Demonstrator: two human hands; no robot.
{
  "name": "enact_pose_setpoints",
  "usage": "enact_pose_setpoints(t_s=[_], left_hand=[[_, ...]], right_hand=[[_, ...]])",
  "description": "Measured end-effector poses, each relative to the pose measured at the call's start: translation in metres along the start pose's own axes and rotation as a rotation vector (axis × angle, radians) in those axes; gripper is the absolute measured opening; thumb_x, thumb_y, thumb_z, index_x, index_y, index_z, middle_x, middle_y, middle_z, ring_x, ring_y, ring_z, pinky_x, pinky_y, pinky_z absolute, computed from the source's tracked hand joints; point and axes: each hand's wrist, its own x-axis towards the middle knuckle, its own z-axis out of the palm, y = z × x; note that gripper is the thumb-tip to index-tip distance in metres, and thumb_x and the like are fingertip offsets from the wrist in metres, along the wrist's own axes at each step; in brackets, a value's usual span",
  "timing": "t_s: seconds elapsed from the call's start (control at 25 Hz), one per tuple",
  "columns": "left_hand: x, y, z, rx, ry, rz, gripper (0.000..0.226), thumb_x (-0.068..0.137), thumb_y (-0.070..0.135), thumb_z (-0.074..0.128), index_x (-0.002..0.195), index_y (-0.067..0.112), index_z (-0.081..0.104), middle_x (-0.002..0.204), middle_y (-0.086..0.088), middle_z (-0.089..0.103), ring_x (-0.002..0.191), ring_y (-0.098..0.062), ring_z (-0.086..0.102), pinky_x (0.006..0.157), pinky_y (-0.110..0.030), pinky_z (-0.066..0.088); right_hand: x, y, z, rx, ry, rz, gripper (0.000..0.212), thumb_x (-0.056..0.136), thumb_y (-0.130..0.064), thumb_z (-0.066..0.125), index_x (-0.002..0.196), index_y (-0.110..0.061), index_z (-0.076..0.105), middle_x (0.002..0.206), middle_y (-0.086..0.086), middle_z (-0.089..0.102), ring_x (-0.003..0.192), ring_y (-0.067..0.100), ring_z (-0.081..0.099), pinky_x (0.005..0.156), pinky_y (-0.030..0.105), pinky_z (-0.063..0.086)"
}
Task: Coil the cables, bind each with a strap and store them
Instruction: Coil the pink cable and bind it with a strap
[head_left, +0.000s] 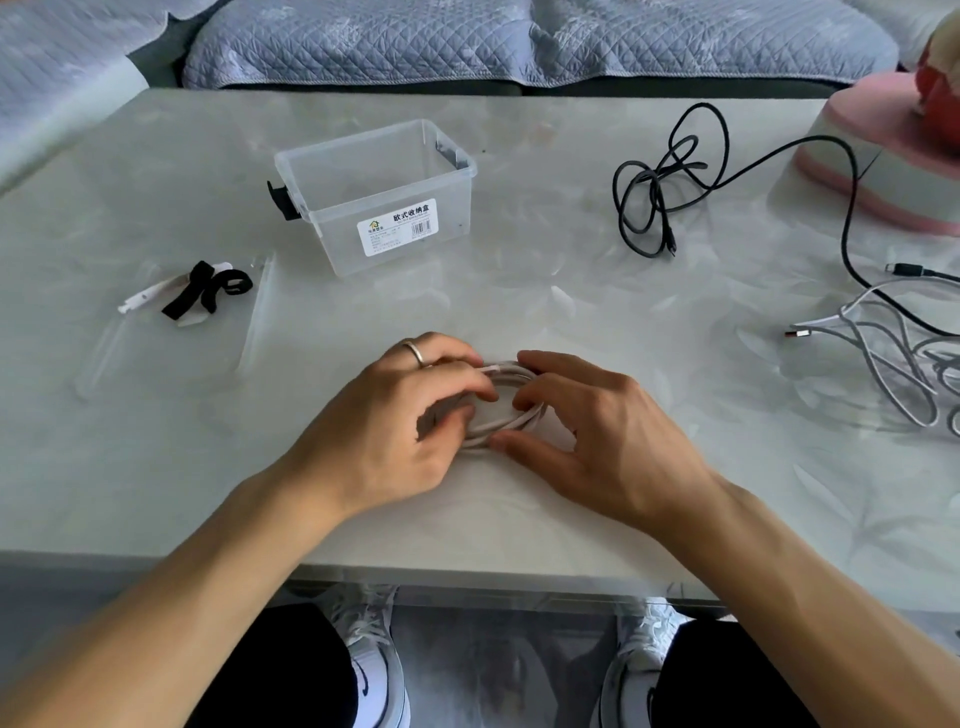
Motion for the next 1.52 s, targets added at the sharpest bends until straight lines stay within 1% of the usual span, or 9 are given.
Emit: enact_pose_setpoints(t_s=[0.16, 0.32, 0.44, 0.56, 0.76, 1.0, 1.24, 1.36, 1.52], left_hand=[[0.002, -0.005, -0.002, -0.025, -0.058, -0.047, 0.027, 0.087, 0.042, 0.06, 0.09, 0.021, 0.076, 0.112, 0.009, 0.063, 0.1, -0.009, 0.064, 0.086, -0.035, 0.052], [0.001, -0.006, -0.009, 0.053, -0.11, -0.041, 0.031, 0.08, 0.058, 0.061, 0.075, 0.028, 0.07, 0.112, 0.013, 0.057, 0.089, -0.003, 0.059, 0.084, -0.033, 0.05], [0.002, -0.003, -0.015, 0.201, -0.173, 0.023, 0.038, 0.081, 0.066, 0.055, 0.079, 0.028, 0.063, 0.114, 0.011, 0.053, 0.087, -0.008, 0.055, 0.078, -0.033, 0.05], [0.001, -0.003, -0.019, 0.329, -0.257, 0.106, 0.047, 0.081, 0.073, 0.054, 0.089, 0.027, 0.063, 0.122, 0.004, 0.05, 0.089, -0.021, 0.057, 0.074, -0.033, 0.049], [-0.002, -0.013, -0.014, 0.287, -0.202, 0.154, 0.041, 0.089, 0.062, 0.053, 0.092, 0.024, 0.068, 0.122, -0.004, 0.054, 0.087, -0.026, 0.061, 0.068, -0.04, 0.054], [-0.005, -0.015, -0.013, 0.252, -0.075, 0.153, 0.041, 0.087, 0.06, 0.058, 0.086, 0.022, 0.073, 0.11, 0.001, 0.064, 0.086, -0.021, 0.064, 0.071, -0.035, 0.054], [-0.003, 0.0, -0.003, -0.128, 0.206, -0.155, 0.012, 0.086, 0.03, 0.073, 0.087, 0.019, 0.069, 0.086, 0.009, 0.073, 0.082, -0.005, 0.069, 0.079, -0.025, 0.053], [0.009, 0.007, 0.0, -0.189, 0.22, -0.323, 0.01, 0.083, 0.021, 0.077, 0.091, 0.023, 0.072, 0.078, 0.014, 0.074, 0.076, -0.005, 0.069, 0.076, -0.021, 0.052], [0.01, -0.012, -0.018, -0.151, 0.281, -0.461, 0.022, 0.083, 0.011, 0.075, 0.074, 0.031, 0.074, 0.071, 0.02, 0.072, 0.068, 0.001, 0.069, 0.076, -0.026, 0.057]], right_hand=[[0.002, 0.007, -0.009, 0.05, -0.048, -0.012, 0.033, 0.084, -0.041, 0.072, 0.097, -0.01, 0.072, 0.122, 0.014, 0.066, 0.098, 0.011, 0.055, 0.079, -0.007, 0.027], [0.009, 0.004, -0.01, 0.102, -0.01, 0.067, 0.023, 0.087, -0.039, 0.068, 0.083, -0.018, 0.076, 0.115, 0.007, 0.07, 0.1, 0.014, 0.067, 0.083, 0.014, 0.045], [0.017, -0.005, -0.007, 0.084, 0.041, 0.26, 0.017, 0.079, -0.036, 0.071, 0.07, -0.023, 0.073, 0.096, -0.003, 0.073, 0.093, 0.017, 0.064, 0.078, 0.035, 0.052], [0.025, -0.012, -0.011, 0.06, -0.01, 0.406, 0.01, 0.073, -0.034, 0.071, 0.073, -0.025, 0.067, 0.086, -0.008, 0.066, 0.085, 0.016, 0.059, 0.071, 0.036, 0.051], [0.037, -0.016, -0.019, 0.08, -0.104, 0.467, 0.036, 0.071, -0.016, 0.065, 0.107, -0.024, 0.064, 0.097, -0.005, 0.063, 0.081, 0.017, 0.058, 0.061, 0.029, 0.048], [0.038, -0.014, -0.018, -0.096, -0.226, 0.317, 0.022, 0.081, -0.016, 0.052, 0.095, -0.02, 0.07, 0.1, 0.001, 0.054, 0.087, 0.024, 0.056, 0.069, 0.037, 0.051], [0.031, -0.011, -0.01, -0.197, -0.246, 0.203, 0.026, 0.095, -0.021, 0.044, 0.113, -0.015, 0.062, 0.107, 0.003, 0.046, 0.084, 0.021, 0.044, 0.069, 0.03, 0.038], [0.029, -0.011, -0.008, -0.162, -0.224, 0.191, 0.02, 0.094, -0.018, 0.045, 0.105, -0.011, 0.061, 0.103, 0.003, 0.044, 0.076, 0.02, 0.04, 0.066, 0.031, 0.037], [0.027, -0.008, -0.009, -0.095, -0.176, 0.208, 0.021, 0.091, -0.016, 0.046, 0.104, -0.012, 0.063, 0.102, 0.003, 0.046, 0.082, 0.024, 0.052, 0.07, 0.034, 0.044]])
